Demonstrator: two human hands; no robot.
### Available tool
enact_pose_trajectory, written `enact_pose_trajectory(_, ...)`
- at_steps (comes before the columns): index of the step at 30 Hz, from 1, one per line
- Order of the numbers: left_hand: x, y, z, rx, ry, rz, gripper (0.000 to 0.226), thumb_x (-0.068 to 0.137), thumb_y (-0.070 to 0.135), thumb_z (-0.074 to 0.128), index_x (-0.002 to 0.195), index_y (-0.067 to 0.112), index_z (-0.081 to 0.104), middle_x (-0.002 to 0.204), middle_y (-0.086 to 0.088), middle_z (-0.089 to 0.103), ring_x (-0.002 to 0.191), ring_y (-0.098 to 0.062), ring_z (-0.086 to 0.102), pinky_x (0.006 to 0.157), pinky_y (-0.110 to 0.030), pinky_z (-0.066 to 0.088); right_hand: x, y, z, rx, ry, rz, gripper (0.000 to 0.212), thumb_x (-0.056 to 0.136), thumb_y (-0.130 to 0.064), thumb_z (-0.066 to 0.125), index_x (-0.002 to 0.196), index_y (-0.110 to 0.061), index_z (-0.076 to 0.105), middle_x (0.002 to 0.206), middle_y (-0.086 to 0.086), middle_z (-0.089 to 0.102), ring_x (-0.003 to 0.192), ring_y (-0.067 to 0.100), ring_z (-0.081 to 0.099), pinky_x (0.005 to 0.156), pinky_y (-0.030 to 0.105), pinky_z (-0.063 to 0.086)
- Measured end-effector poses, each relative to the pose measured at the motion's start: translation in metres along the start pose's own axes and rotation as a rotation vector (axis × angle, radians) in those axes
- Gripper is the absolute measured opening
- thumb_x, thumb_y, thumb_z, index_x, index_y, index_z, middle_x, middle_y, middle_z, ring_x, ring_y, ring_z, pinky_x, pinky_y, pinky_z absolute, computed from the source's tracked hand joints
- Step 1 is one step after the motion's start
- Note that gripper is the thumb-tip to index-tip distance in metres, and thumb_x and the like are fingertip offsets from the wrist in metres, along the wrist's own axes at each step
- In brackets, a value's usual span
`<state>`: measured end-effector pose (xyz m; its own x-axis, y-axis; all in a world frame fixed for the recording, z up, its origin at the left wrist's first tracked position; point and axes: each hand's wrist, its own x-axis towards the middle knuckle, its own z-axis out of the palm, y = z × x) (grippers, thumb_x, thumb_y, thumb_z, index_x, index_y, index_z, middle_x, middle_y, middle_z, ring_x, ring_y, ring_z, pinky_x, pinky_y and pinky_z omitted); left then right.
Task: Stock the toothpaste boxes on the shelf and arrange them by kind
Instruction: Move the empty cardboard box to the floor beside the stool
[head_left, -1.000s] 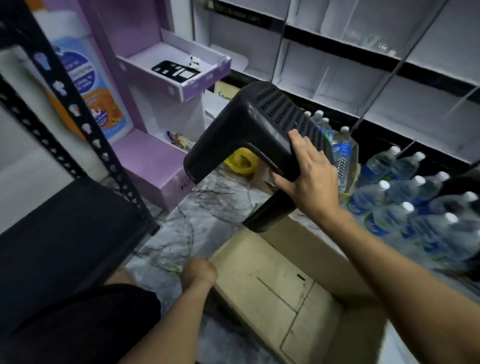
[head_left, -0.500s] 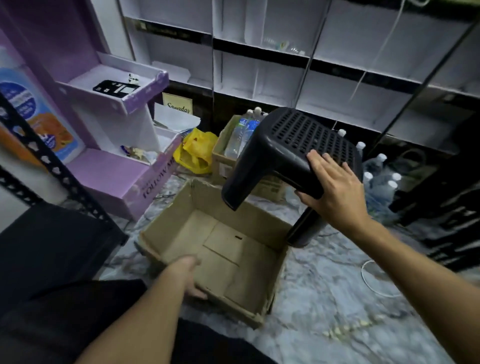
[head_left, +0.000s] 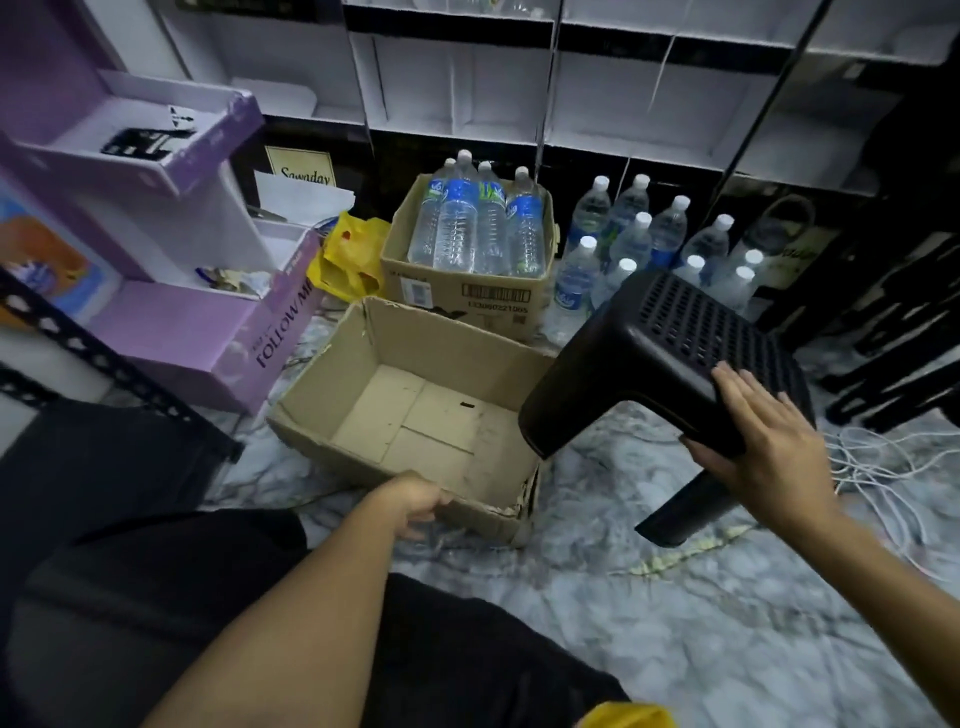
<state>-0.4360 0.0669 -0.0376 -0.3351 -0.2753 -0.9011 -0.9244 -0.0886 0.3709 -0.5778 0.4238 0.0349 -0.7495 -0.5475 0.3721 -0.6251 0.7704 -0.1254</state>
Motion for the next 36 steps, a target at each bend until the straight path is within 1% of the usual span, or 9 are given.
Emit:
enact_pose_trajectory(3, 0.005, -0.005, -0.006, 0.044, 0.016, 0.081, 0.073, 0.092, 0.019, 0.07, 0.154, 0.014, 0.031, 0.142, -0.011, 0.052, 0.123, -0.024, 0.056, 0.09, -0.043, 0.056, -0.017, 0.01, 0.005, 0.024, 0.035, 0.04, 0.076, 0.086, -0.052, 0.061, 0.145, -0.007, 0.044, 0.147, 0.008, 0.049, 0.136, 0.029, 0.045, 0.103, 0.057, 0.042)
enact_pose_trajectory(5, 0.004, -0.005, -0.008, 0.025, -0.01, 0.11, 0.095, 0.089, 0.022, 0.074, 0.159, 0.021, 0.01, 0.152, -0.01, 0.043, 0.128, -0.026, 0.053, 0.095, -0.043, 0.055, -0.03, 0.018, 0.007, 0.008, 0.046, 0.037, 0.075, 0.085, -0.052, 0.053, 0.145, -0.008, 0.044, 0.148, 0.008, 0.048, 0.136, 0.028, 0.045, 0.104, 0.056, 0.039)
enact_pose_trajectory(7, 0.007, -0.008, -0.01, 0.102, -0.014, 0.127, 0.1, 0.086, 0.027, 0.078, 0.159, 0.023, 0.011, 0.154, -0.01, 0.04, 0.128, -0.027, 0.052, 0.098, -0.044, 0.053, -0.043, 0.03, 0.011, -0.04, 0.034, 0.021, 0.073, 0.086, -0.051, 0.053, 0.145, -0.009, 0.044, 0.148, 0.007, 0.047, 0.137, 0.028, 0.044, 0.105, 0.056, 0.038)
enact_pose_trajectory(18, 0.027, -0.012, -0.014, 0.314, 0.02, 0.171, 0.102, 0.076, 0.047, 0.082, 0.156, 0.02, 0.026, 0.153, -0.006, 0.042, 0.13, -0.026, 0.051, 0.104, -0.044, 0.048, -0.102, 0.059, 0.11, -0.162, -0.445, 0.107, 0.085, 0.073, -0.026, 0.083, 0.147, -0.019, 0.042, 0.151, -0.002, 0.045, 0.138, 0.027, 0.044, 0.108, 0.058, 0.034)
enact_pose_trajectory(21, 0.026, -0.013, -0.014, 0.324, -0.003, 0.16, 0.096, 0.078, 0.046, 0.081, 0.155, 0.021, 0.029, 0.152, -0.004, 0.043, 0.129, -0.023, 0.051, 0.098, -0.041, 0.052, -0.117, 0.049, 0.126, -0.175, -0.577, 0.194, 0.085, 0.073, -0.008, 0.08, 0.146, -0.024, 0.041, 0.151, -0.004, 0.045, 0.136, 0.028, 0.046, 0.102, 0.055, 0.043)
enact_pose_trajectory(24, 0.028, -0.014, -0.015, 0.322, -0.001, 0.159, 0.093, 0.079, 0.046, 0.08, 0.154, 0.023, 0.031, 0.152, -0.003, 0.044, 0.129, -0.022, 0.051, 0.096, -0.041, 0.052, -0.106, 0.031, 0.128, -0.168, -0.52, 0.313, 0.064, 0.082, -0.013, 0.069, 0.142, -0.021, 0.048, 0.15, -0.001, 0.047, 0.139, 0.03, 0.041, 0.106, 0.058, 0.035)
enact_pose_trajectory(29, 0.03, -0.015, -0.023, 0.245, 0.069, 0.185, 0.083, 0.085, 0.033, 0.077, 0.154, 0.018, 0.033, 0.147, -0.006, 0.05, 0.124, -0.025, 0.055, 0.086, -0.034, 0.053, -0.055, -0.034, 0.13, 0.224, -0.257, 0.314, 0.047, 0.086, -0.019, 0.07, 0.131, -0.011, 0.06, 0.129, 0.009, 0.065, 0.109, 0.03, 0.065, 0.087, 0.041, 0.055)
enact_pose_trajectory(33, 0.036, -0.023, -0.039, 0.205, 0.246, 0.254, 0.054, 0.089, 0.02, 0.073, 0.138, 0.01, 0.054, 0.12, -0.009, 0.066, 0.102, -0.022, 0.064, 0.065, -0.023, 0.05, -0.007, -0.091, 0.154, 0.483, -0.387, 0.415, 0.053, 0.094, -0.032, 0.062, 0.142, -0.014, 0.049, 0.101, 0.01, 0.073, 0.083, 0.023, 0.068, 0.066, 0.027, 0.047)
enact_pose_trajectory(36, 0.041, -0.031, -0.054, 0.202, 0.404, 0.262, 0.036, 0.089, 0.024, 0.07, 0.121, 0.011, 0.064, 0.112, -0.008, 0.07, 0.096, -0.022, 0.066, 0.073, -0.025, 0.051, 0.019, -0.113, 0.184, 0.637, -0.561, 0.621, 0.071, 0.091, -0.041, 0.063, 0.151, -0.02, 0.031, 0.099, 0.011, 0.072, 0.076, 0.023, 0.068, 0.065, 0.032, 0.054)
